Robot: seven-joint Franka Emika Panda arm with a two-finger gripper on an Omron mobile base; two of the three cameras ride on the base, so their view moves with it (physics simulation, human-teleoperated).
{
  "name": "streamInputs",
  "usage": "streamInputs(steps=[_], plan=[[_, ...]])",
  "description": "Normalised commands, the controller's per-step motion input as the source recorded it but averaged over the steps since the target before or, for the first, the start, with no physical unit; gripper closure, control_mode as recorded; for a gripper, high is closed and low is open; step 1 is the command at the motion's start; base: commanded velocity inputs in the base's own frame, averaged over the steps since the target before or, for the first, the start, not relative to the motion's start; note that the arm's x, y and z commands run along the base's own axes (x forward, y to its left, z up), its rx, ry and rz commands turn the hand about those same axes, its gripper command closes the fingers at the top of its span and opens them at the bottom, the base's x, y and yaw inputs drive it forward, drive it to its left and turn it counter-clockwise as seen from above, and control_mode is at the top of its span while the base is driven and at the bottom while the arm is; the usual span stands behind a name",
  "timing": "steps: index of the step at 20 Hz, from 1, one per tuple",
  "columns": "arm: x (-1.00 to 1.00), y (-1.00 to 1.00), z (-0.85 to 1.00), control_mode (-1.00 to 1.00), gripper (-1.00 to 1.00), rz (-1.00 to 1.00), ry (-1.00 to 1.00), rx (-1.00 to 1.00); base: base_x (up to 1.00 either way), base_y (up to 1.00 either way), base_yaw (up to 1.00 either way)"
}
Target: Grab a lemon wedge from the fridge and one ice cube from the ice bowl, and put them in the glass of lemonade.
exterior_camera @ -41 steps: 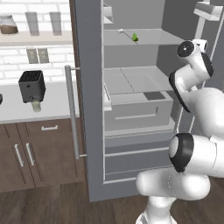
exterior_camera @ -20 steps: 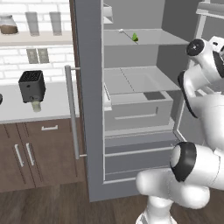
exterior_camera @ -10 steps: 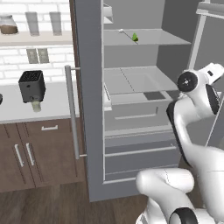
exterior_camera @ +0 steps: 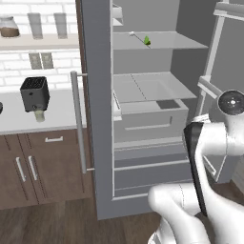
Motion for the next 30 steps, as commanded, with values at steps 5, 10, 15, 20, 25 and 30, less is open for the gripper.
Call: streamInputs(steps=[5, 10, 15, 20, 25, 30], plan=[[-0.63, 0.89, -0.45, -1.0, -1.0, 0.05, 0.0, 0.52, 0.0, 0.0, 0.0], [-0.33, 0.9, -0.17, -1.0, -1.0, 0.06, 0.0, 0.43, 0.0, 0.0, 0.0], [-0.05, 0.32, 0.13, -1.0, -1.0, 0.04, 0.03, 0.09, 0.0, 0.0, 0.0], [0.04, -0.09, -0.09, -1.0, -1.0, 0.07, 0.06, -0.01, 0.0, 0.0, 0.0], [0.0, -0.02, -0.09, -1.0, -1.0, 0.03, 0.04, -0.01, 0.0, 0.0, 0.0], [0.0, 0.02, -0.1, -1.0, -1.0, 0.0, 0.0, -0.02, 0.0, 0.0, 0.0]])
